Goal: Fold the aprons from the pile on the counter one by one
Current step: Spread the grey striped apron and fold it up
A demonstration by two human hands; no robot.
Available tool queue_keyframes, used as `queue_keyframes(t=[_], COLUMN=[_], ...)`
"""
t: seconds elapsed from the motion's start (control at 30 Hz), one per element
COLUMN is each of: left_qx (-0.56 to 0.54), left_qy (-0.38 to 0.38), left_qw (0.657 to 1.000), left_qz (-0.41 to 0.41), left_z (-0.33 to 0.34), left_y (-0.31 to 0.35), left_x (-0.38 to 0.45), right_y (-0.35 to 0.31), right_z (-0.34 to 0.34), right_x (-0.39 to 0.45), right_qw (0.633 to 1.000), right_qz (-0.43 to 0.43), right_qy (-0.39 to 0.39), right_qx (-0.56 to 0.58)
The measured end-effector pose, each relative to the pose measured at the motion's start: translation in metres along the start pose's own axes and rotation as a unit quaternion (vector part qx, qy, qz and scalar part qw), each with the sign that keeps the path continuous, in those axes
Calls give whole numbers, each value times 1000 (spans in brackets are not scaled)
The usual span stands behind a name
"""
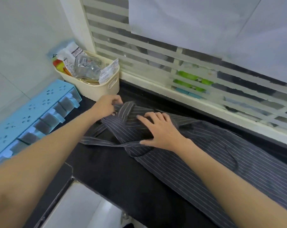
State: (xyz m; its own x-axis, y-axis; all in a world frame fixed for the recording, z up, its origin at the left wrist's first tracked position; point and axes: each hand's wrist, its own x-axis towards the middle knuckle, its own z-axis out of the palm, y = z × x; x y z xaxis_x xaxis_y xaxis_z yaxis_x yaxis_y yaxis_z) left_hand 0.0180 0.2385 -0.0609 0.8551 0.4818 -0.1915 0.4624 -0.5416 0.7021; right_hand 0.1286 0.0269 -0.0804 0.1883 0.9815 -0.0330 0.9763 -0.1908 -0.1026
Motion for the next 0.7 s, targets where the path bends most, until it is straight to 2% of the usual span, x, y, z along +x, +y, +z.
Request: queue_keyframes(t=[0.07, 0.13, 0.2, 0.23, 0.27, 0.33, 0.4, 0.43, 0.5, 0.57, 0.63, 0.7], left_qx=[-15, -49, -66, -20, 76, 288, 411, 435, 426, 407, 423, 392], left_qy=[-36, -42, -39, -43, -48, -42, -28, -14, 14, -70, -179, -212], left_qw=[998, 994, 990, 991, 987, 942, 890, 884, 903, 906, 880, 891], left_qz=[-46, -83, -117, -127, -137, -169, -193, -171, -50, 88, 116, 84], left_z=[-9, -13, -15, -16, -17, -18, -15, -10, 4, 21, 40, 58], left_y=[-1, -1, -2, -6, -11, -20, -23, -21, -17, -14, -12, -11], left_x=[2, 3, 3, 3, 4, 3, 1, 3, 11, 18, 25, 33], right_y=[34, 63, 81, 84, 85, 82, 77, 76, 76, 78, 78, 78], right_z=[-9, -18, -18, -14, -8, 8, 22, 25, 28, 29, 33, 35], right_x=[-11, -20, -23, -24, -24, -25, -24, -23, -21, -20, -21, -18], right_qw=[996, 987, 975, 968, 960, 945, 937, 936, 941, 944, 936, 939], right_qz=[83, 160, 216, 236, 250, 264, 267, 268, 265, 245, 231, 236], right_qy=[-24, -13, -42, -78, -118, -185, -212, -211, -197, -211, -257, -239], right_qx=[-7, 5, 29, 39, 45, 59, 80, 84, 78, 67, 63, 68])
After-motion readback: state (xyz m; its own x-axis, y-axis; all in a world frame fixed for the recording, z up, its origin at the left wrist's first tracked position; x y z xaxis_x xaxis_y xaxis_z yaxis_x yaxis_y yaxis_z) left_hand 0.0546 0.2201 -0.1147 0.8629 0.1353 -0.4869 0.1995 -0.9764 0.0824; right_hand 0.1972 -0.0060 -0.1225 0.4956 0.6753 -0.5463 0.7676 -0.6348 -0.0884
